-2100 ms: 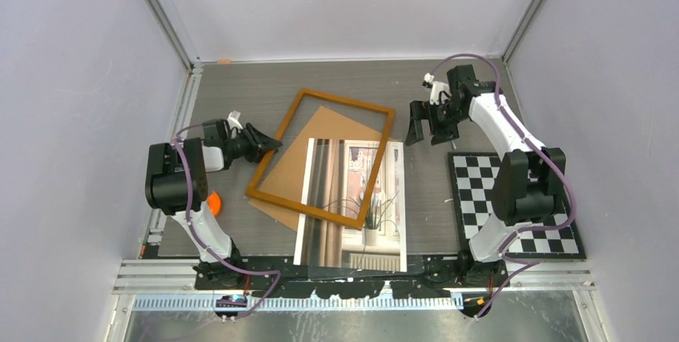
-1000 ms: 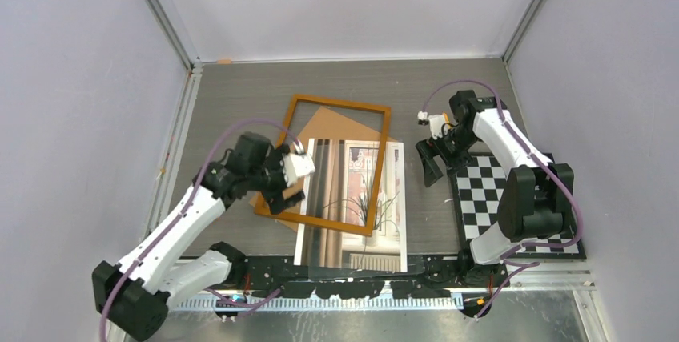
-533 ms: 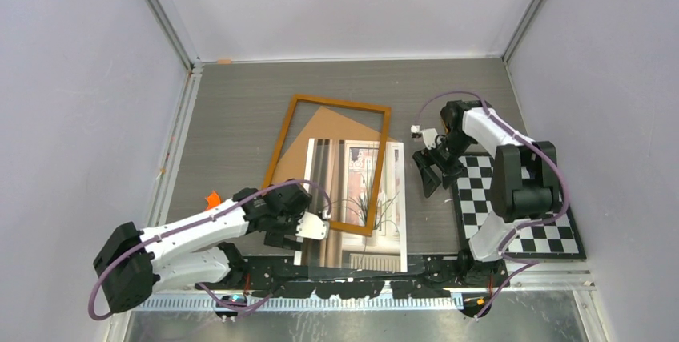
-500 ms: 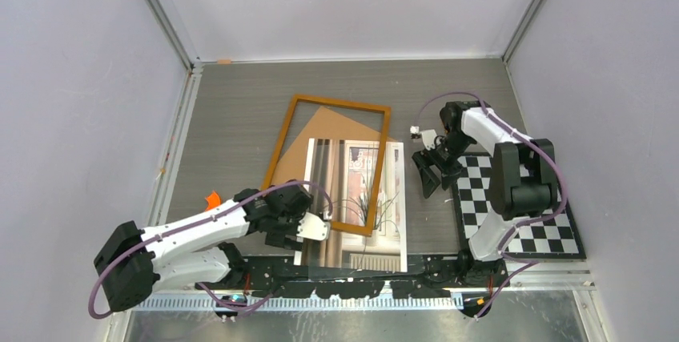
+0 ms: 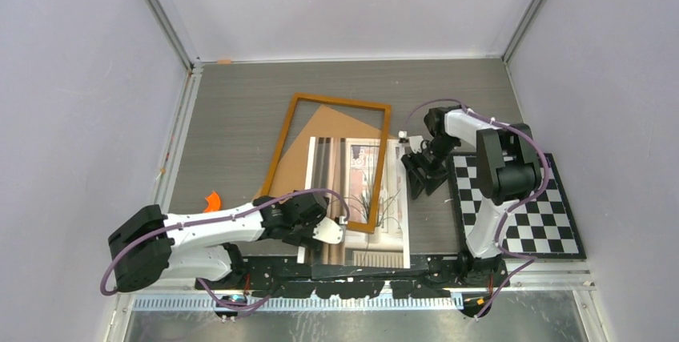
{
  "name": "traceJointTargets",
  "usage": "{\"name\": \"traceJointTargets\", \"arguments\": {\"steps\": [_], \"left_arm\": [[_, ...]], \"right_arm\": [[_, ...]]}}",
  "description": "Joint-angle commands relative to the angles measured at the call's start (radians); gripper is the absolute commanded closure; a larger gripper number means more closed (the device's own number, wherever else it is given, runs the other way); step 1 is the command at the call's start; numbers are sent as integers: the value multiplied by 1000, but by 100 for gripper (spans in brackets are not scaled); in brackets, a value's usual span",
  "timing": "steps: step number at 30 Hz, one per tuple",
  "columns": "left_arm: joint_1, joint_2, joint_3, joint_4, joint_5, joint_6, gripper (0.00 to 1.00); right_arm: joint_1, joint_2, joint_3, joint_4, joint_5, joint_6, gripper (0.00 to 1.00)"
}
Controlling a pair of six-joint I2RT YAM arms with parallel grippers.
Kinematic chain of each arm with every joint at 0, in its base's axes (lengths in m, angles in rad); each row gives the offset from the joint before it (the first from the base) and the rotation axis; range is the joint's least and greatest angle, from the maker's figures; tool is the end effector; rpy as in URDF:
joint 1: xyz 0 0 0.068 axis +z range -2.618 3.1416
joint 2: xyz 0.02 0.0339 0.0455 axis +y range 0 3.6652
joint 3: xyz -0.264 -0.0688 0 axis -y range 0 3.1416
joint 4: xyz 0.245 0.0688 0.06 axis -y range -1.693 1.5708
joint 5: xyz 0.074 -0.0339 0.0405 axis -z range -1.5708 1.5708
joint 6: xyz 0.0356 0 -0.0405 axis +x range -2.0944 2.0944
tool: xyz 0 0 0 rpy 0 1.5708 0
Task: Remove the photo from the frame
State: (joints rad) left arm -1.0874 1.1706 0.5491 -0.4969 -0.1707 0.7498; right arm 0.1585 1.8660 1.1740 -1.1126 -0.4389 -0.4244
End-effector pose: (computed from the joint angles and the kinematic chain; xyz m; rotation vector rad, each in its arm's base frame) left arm 0.0978 -0.1733 0.1647 2.0865 1.6594 0.1218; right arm 0.2930 0.0622 0.1526 0.7585 -2.7920 -0.6844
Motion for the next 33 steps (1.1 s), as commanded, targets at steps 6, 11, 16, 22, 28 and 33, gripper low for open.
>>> {"name": "traceJointTargets", "arguments": {"steps": [6, 11, 16, 22, 28, 33], "left_arm": [[17, 110, 74, 131, 18, -110, 18], [113, 273, 208, 112, 53, -168, 25], [163, 336, 268, 161, 77, -183, 28], [300, 366, 353, 137, 116, -220, 31], [407, 232, 378, 41, 300, -271, 24], [550, 76, 412, -90, 497, -459, 8]], "right_arm": [[27, 119, 97, 92, -68, 140, 40], [27, 157, 182, 120, -71, 189, 44], [21, 222, 324, 161, -18, 234, 46], [21, 259, 440, 174, -18, 285, 47], [10, 187, 438, 173, -48, 309, 41], [-34, 15, 322, 175, -76, 340, 23]]}}
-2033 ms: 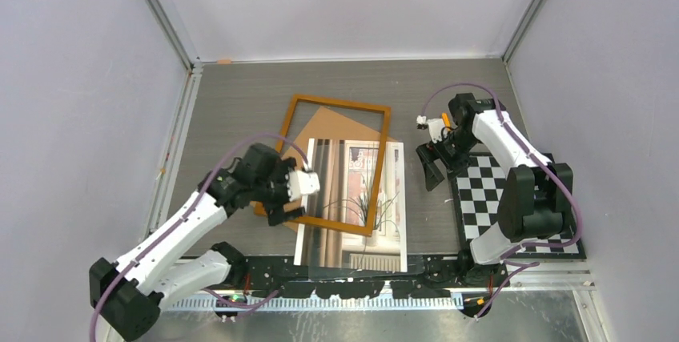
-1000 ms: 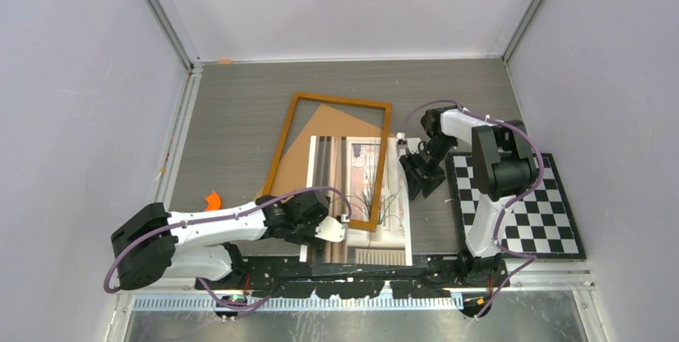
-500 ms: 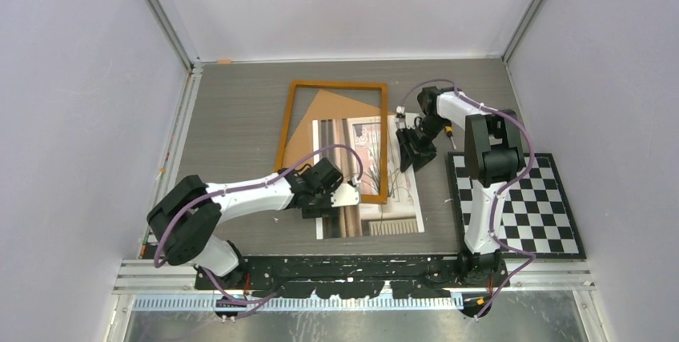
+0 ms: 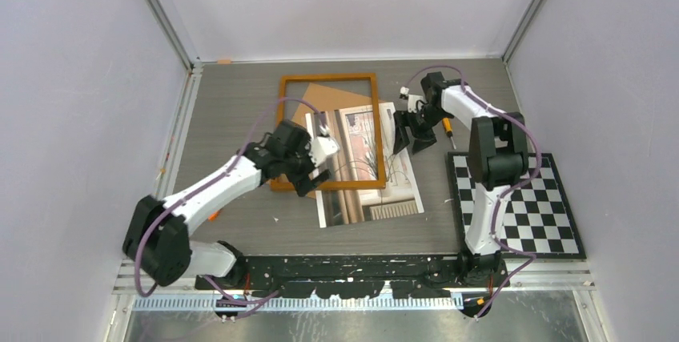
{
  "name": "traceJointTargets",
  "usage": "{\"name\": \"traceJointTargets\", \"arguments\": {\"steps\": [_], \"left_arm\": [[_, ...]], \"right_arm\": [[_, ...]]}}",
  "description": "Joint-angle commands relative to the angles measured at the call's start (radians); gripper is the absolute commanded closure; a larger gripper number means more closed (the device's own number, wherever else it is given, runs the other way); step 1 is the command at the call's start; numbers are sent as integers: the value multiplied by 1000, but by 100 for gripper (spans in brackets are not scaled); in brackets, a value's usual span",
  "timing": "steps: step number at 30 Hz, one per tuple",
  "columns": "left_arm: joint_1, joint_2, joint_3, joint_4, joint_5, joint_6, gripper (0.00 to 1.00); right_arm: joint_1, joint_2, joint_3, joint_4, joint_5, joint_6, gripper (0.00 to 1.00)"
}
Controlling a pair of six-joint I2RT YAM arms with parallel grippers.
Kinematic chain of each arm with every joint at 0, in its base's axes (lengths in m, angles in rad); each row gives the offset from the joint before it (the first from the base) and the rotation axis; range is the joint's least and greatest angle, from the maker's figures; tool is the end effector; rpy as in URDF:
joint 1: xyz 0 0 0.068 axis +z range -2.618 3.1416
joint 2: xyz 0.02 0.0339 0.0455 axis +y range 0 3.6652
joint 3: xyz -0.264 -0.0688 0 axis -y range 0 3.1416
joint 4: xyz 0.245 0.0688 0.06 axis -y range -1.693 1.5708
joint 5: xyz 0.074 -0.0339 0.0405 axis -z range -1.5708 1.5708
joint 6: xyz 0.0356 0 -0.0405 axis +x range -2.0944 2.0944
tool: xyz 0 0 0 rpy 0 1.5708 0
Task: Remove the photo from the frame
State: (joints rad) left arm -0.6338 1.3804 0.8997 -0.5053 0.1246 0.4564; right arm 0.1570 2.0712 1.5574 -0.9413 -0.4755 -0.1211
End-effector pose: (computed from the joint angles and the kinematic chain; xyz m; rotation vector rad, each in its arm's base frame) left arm 0.2193 -0.1666 0.2215 1.3689 2.1648 -0.2274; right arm 0.3942 0.0789 0.1720 -0.4501 2.9170 0.7181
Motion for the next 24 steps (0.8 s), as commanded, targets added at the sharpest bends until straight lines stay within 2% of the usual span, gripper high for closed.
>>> {"name": "traceJointTargets", "arguments": {"steps": [1, 4, 9, 12, 16, 20, 24], "left_arm": [[141, -145, 64, -95, 219, -208, 5], [333, -139, 62, -91, 301, -327, 0], [661, -30, 56, -3, 467, -506, 0], [779, 58, 56, 47, 569, -564, 0], [810, 143, 42, 110, 615, -574, 0], [809, 229, 7, 198, 630, -614, 0], [781, 317, -25, 220, 640, -624, 0]], "right_arm": [[-41, -222, -97, 11, -37, 43, 21], [-60, -297, -196, 38, -27, 67, 18], [-72, -337, -339, 83, -11, 90, 17], [-81, -326, -392, 105, -13, 93, 16], [-83, -289, -431, 131, -38, 97, 10], [-83, -238, -434, 142, -109, 118, 10], [-75, -168, -422, 133, -163, 139, 12]]}}
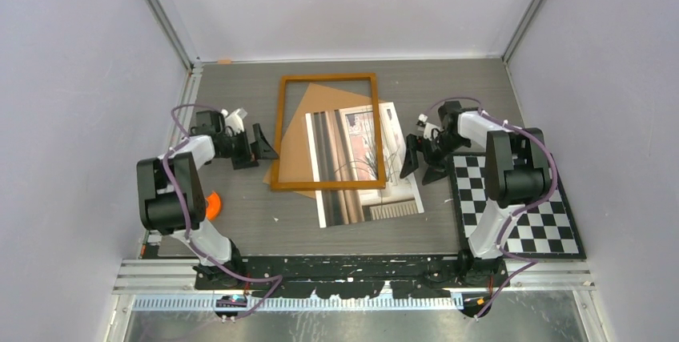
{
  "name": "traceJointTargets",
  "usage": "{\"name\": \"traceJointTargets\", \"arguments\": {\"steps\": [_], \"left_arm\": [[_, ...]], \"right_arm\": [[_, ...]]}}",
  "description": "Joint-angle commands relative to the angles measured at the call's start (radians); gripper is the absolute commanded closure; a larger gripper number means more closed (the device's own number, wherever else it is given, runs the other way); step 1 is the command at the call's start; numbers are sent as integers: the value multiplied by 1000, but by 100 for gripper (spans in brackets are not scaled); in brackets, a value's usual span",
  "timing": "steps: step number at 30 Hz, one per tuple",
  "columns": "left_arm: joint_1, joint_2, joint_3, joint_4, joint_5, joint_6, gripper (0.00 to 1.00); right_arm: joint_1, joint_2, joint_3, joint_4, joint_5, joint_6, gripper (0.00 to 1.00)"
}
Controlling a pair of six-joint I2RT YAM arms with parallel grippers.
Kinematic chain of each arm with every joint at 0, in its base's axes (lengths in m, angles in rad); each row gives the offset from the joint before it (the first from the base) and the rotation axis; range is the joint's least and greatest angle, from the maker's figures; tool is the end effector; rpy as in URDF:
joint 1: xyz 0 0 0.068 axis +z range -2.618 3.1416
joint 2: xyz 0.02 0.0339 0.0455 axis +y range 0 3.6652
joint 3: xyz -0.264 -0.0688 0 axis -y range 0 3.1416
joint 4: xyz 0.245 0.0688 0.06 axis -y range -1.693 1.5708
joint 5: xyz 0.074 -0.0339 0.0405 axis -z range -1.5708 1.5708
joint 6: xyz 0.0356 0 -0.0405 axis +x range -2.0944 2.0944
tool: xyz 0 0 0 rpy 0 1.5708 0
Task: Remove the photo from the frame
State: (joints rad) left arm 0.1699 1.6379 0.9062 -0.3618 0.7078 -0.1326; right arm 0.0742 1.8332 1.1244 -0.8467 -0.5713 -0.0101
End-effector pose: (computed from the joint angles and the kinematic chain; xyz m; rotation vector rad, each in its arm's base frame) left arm 0.3060 0.0290 0.1681 -0.1552 2.5156 -0.9159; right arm 0.3128 0.0426 0.1506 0.1336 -3.0080 -0.8845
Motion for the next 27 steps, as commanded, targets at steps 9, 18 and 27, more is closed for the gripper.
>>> {"name": "traceJointTargets", "arguments": {"steps": [9, 18, 27], "left_arm": [[-142, 88, -40, 101, 144, -136, 19], [-258, 38, -65, 144, 144, -180, 23], [-252, -188, -30, 37, -145, 78, 13]], "right_arm": [[37, 123, -22, 114, -249, 124, 18], [82, 101, -3, 185, -342, 182, 18], [45, 26, 39, 56, -179, 63, 18]]}}
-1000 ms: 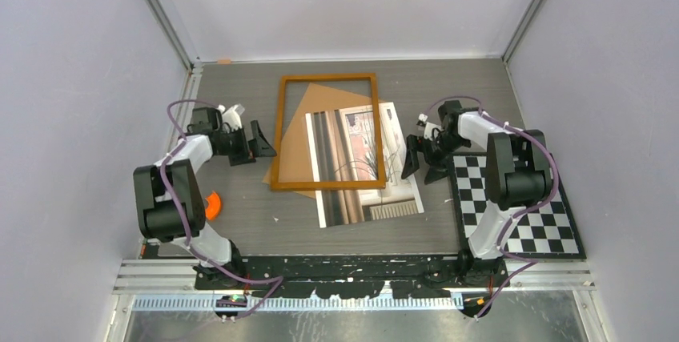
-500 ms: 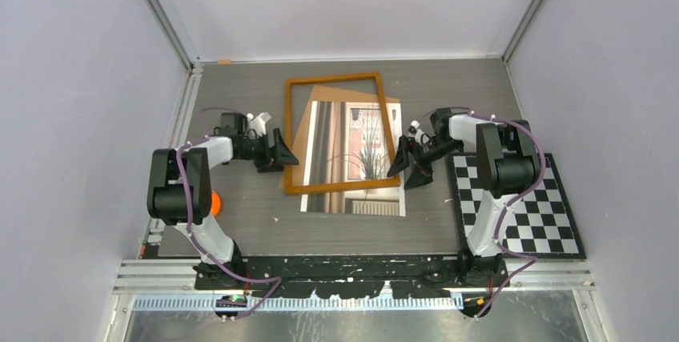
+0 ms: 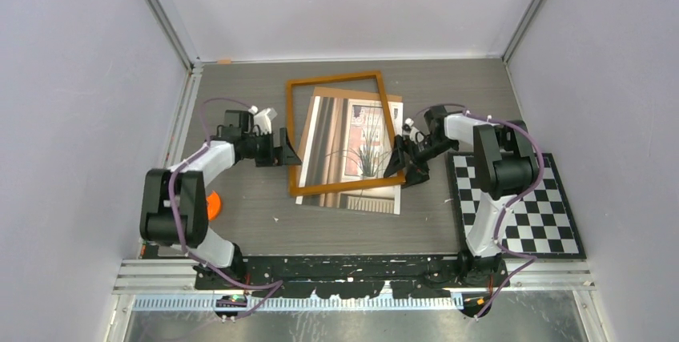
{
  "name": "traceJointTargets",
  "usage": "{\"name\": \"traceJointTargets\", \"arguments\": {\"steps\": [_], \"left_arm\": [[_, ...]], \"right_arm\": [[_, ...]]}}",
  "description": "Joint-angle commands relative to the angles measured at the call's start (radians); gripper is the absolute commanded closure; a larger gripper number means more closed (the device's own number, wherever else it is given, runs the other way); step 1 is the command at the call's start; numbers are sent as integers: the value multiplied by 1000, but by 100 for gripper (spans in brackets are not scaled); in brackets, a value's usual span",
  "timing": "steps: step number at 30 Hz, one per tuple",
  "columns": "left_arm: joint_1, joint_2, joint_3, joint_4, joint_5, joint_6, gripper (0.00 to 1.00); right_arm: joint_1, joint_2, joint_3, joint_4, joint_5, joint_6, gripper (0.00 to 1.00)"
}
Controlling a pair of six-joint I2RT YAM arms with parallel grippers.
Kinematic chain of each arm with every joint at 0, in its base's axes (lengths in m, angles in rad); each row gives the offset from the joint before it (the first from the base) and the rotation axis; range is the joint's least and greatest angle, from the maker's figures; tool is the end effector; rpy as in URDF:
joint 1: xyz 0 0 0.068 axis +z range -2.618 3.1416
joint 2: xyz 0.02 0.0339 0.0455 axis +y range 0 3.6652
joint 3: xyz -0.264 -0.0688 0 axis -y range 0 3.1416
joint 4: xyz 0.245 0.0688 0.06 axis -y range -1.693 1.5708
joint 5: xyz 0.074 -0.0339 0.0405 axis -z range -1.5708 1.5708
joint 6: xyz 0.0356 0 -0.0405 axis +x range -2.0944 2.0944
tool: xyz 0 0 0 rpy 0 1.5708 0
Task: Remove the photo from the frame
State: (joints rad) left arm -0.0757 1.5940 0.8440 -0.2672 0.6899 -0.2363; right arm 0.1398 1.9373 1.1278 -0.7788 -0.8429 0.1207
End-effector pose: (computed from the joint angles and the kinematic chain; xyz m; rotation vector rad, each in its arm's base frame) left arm 0.2971 -0.0453 0.1680 0.0544 2.5383 -1.0080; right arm 0.3185 0.0717 0.1263 0.0155 -2.7602 -1.2238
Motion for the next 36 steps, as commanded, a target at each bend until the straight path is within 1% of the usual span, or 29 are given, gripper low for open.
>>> {"name": "traceJointTargets", "arguments": {"steps": [1, 3, 6, 7, 8, 11, 13, 15, 18, 22, 24, 25, 27, 30, 31, 32, 36], "left_arm": [[-12, -170, 39, -87, -142, 247, 13], [-48, -226, 44, -146, -194, 398, 10], [-146, -281, 45, -215, -264, 567, 8], [-189, -292, 49, -234, -279, 610, 8], [-256, -295, 53, -246, -304, 641, 9], [-421, -278, 72, -251, -396, 700, 11], [-522, -230, 93, -234, -460, 721, 12], [-594, -165, 120, -215, -503, 736, 13], [-676, -52, 154, -176, -558, 760, 16], [-754, 62, 190, -168, -598, 791, 20], [-780, 99, 203, -172, -610, 813, 26], [-787, 113, 209, -179, -617, 823, 33], [-792, 126, 228, -203, -616, 837, 50], [-792, 108, 236, -241, -608, 882, 79], [-792, 94, 232, -248, -611, 892, 94], [-791, 80, 229, -255, -619, 902, 100], [-790, 11, 193, -313, -598, 960, 100]], "right_arm": [[-28, -97, 39, -18, 111, -76, 18], [-35, -136, 42, -31, 136, -92, 18], [-34, -189, 33, -41, 116, -114, 18], [-34, -196, 32, -46, 109, -116, 18], [-34, -200, 32, -51, 106, -117, 18], [-34, -196, 31, -51, 113, -114, 18], [-34, -193, 29, -33, 120, -104, 18], [-35, -190, 28, -13, 131, -94, 18], [-40, -196, 27, 11, 161, -83, 18], [-76, -192, 48, 3, 162, -84, 18], [-96, -190, 63, -4, 159, -88, 19], [-104, -190, 70, -8, 161, -91, 19], [-117, -188, 83, -21, 159, -101, 20], [-126, -178, 96, -34, 160, -117, 22], [-126, -175, 101, -37, 162, -117, 23], [-126, -170, 105, -38, 164, -117, 23], [-159, -150, 139, -38, 175, -138, 24]]}}
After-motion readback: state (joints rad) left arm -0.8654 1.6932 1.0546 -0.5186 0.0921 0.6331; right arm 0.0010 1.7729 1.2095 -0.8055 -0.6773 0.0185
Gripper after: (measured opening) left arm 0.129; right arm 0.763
